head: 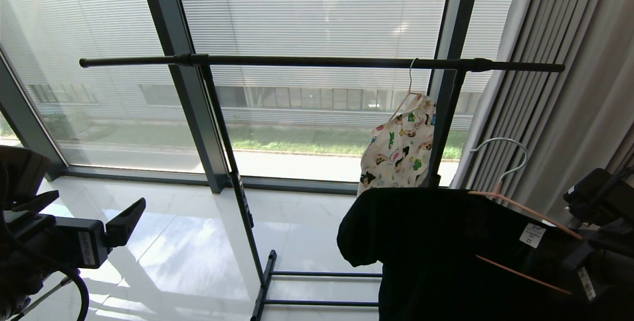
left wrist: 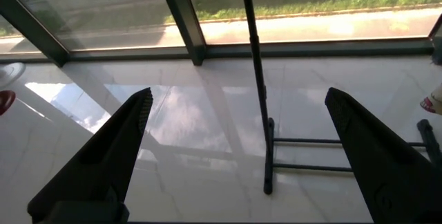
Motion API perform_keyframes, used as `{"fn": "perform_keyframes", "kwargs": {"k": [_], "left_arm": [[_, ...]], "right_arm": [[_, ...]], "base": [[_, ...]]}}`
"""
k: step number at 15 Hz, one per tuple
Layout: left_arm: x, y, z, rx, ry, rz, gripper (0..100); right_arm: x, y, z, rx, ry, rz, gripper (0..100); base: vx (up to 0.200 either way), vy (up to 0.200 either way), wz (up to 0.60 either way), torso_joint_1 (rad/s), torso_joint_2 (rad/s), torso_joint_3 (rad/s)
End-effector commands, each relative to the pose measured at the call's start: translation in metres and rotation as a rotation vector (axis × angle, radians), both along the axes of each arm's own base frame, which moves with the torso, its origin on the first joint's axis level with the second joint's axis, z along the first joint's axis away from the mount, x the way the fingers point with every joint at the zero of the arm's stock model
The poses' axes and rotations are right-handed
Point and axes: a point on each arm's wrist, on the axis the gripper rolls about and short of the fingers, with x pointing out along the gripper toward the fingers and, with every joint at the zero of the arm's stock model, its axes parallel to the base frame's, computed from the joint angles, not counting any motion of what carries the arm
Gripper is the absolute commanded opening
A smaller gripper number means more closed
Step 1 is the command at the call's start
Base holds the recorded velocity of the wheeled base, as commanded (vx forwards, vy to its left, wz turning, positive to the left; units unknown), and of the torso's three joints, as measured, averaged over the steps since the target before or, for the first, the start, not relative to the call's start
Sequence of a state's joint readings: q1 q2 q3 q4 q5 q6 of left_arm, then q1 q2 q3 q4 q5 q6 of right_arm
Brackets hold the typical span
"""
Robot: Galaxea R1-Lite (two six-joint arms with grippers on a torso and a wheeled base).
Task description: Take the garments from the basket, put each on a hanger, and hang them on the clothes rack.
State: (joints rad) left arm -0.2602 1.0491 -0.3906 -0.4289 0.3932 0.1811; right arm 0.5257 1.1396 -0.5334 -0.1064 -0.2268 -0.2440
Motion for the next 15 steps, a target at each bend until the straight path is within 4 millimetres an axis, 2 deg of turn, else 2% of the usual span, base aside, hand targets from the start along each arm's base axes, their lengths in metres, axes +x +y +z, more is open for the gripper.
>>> {"fn": "perform_keyframes", "kwargs": {"k": [1,2,8,12,15], "left_arm": [[0.000,0.000,-0.001,0.002,0.004,-0.001,100],[0.000,0.000,-0.001,0.002,0.004,-0.004,100],[-0.001,-0.003,-0.003,0.018,0.014,-0.029,100],[-0.001,-0.004,-0.004,0.030,0.017,-0.036,100],[-0.004,-0.003,-0.011,0.069,0.046,-0.042,100]], "right_arm": [[0.002,0.001,0.000,-0.001,0.000,0.001,0],[0.003,0.002,-0.001,0.001,-0.001,0.000,0],[0.004,0.003,0.001,0.007,-0.012,0.000,0],[0.006,0.003,0.001,0.008,-0.013,0.000,0],[0.025,0.014,0.008,0.013,-0.030,-0.012,0]], "base": [[0.000,0.000,0.00,0.000,0.00,0.000],[0.000,0.000,0.00,0.000,0.00,0.000],[0.000,0.200,0.00,0.001,0.00,0.003],[0.000,0.000,0.00,0.000,0.00,0.000],[0.000,0.000,0.00,0.000,0.00,0.000]]}}
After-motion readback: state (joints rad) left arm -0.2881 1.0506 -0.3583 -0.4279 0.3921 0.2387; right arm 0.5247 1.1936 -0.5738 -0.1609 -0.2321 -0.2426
